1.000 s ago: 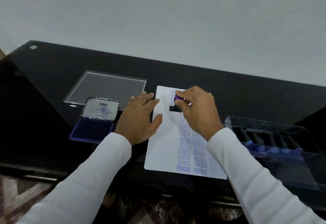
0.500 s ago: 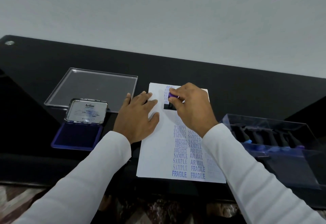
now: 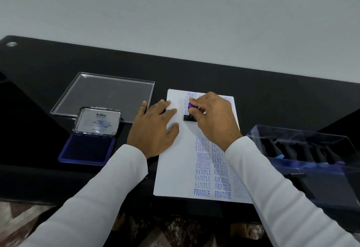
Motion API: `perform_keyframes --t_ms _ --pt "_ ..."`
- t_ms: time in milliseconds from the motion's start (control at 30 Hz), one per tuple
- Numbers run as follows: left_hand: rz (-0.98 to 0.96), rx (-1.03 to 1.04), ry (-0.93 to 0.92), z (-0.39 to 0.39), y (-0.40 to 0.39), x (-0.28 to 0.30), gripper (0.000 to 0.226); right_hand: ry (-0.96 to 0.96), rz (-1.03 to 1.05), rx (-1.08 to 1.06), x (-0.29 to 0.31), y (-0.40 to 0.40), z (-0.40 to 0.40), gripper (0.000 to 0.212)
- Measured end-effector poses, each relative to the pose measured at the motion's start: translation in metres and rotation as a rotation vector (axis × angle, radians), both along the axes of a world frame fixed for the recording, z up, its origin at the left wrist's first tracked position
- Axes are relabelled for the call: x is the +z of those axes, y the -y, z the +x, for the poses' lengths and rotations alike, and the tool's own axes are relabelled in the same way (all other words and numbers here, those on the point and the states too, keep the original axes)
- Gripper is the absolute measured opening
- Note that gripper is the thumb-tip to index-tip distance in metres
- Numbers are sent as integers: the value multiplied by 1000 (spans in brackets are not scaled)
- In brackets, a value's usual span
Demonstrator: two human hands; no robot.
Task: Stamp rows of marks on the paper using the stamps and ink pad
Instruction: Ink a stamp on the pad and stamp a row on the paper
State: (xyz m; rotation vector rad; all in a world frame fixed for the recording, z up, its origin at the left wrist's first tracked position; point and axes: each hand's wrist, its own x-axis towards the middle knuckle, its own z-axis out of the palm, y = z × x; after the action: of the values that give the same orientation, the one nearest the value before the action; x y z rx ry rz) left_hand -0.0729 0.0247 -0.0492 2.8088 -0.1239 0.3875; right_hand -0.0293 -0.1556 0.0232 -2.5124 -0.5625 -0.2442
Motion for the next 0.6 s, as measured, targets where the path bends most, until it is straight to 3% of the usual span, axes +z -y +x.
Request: perform_keyframes --t_ms 600 --pt "-1 5 0 0 0 -2 53 37 62 8 -3 0 -1 26"
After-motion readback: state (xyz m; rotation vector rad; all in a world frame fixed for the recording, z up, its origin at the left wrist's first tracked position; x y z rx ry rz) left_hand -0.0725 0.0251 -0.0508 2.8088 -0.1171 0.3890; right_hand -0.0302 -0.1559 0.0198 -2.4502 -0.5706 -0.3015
